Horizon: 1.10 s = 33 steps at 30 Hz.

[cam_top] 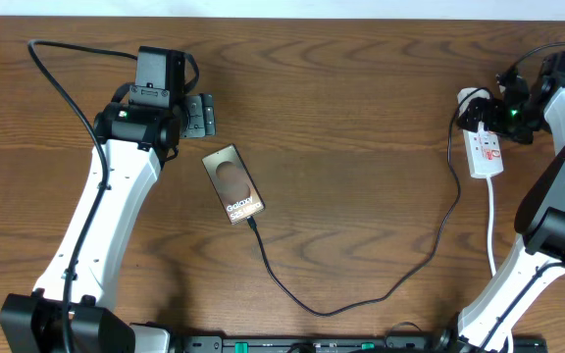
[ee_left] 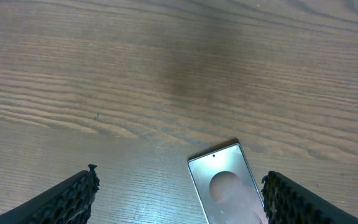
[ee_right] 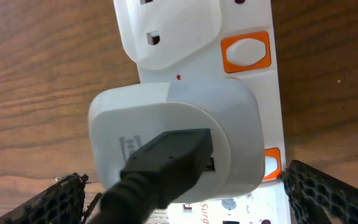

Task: Plug charger to phone and switch on socket
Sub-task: 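Press the orange socket switch down with the right gripper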

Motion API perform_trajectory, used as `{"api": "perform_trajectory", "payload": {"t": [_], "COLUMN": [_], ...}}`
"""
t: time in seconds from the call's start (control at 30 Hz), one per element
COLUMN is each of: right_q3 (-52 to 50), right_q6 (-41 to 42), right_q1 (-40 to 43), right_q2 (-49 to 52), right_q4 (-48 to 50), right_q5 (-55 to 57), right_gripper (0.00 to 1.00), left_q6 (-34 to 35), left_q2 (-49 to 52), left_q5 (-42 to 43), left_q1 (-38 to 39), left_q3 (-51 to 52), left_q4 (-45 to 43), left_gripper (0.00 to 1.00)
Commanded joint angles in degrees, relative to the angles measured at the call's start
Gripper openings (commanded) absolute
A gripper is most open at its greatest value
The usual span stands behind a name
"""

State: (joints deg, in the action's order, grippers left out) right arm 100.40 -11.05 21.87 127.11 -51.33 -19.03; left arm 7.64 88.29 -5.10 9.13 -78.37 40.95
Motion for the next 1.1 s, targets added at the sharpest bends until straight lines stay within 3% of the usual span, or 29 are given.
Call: {"api": "perform_trajectory", "payload": {"t": [0.0,1.07], "right_q3": [1.22,1.33], "right_q6": [-1.62,-3.58], "right_q1": [-0.15,-0.59], "right_q2": [0.72,0.72], "right_q4": [-0.24,-0.94], "right_q5": [-1.05,-9.94], "right_gripper": [0.99,0.99], "left_q6": [-0.31,-0.31], "left_q2": [-0.11,-0.11], "left_q5": [-1.18,-1.18], "left_q1": [-0.04,-0.04], "left_q3": [-0.57,-0.57], "left_q4": [0.15,0.15], "left_gripper": [0.86,0.87]}}
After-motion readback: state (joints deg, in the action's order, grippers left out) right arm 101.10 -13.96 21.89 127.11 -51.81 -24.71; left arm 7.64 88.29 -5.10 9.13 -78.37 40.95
